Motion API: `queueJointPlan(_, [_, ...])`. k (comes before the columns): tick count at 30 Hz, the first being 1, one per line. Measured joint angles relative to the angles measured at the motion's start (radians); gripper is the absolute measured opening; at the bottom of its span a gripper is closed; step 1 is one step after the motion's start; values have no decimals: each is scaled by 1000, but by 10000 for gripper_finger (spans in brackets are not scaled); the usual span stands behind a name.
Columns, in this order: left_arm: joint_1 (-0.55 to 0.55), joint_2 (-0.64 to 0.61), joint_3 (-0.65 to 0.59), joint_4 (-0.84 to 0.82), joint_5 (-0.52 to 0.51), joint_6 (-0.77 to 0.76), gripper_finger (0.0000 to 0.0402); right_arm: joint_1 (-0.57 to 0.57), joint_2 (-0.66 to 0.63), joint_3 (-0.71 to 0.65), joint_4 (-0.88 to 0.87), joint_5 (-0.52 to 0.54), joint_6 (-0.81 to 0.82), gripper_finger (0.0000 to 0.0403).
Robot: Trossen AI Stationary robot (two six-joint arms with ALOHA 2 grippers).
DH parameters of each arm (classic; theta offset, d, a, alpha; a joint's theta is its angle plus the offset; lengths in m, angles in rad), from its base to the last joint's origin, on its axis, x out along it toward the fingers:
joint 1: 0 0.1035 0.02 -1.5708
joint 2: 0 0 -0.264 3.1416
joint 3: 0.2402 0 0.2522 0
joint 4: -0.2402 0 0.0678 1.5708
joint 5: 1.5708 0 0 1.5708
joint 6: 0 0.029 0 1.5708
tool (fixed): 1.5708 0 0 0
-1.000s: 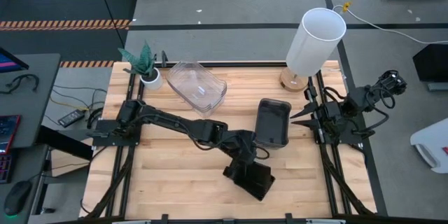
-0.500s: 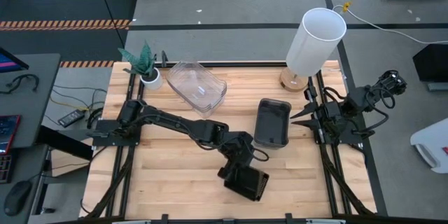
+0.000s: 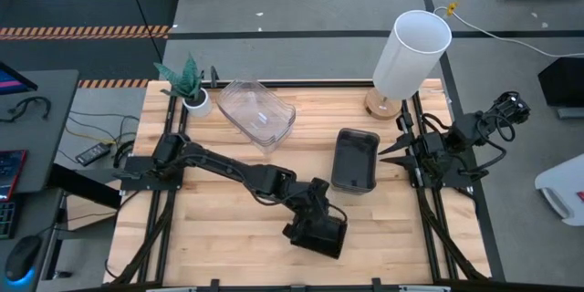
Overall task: Stack baskets by color
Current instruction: Stack the left black bin on top of the right black bin
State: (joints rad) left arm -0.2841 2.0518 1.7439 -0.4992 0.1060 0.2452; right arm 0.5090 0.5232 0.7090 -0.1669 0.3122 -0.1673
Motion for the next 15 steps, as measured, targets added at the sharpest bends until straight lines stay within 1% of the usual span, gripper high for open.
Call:
queueJointPlan(3, [-11,0,0,0,-40,3,104,0,0,0,0,0,0,71])
queueJointPlan(9, [-10,0,0,-1,-46,-35,150,0,0,0,-1,0,2,71])
queueJointPlan(12, [-8,0,0,-2,-61,-81,156,0,0,0,-7,0,10,71])
queueJointPlan(15, [-6,0,0,2,-65,-140,151,0,0,0,-8,0,10,71])
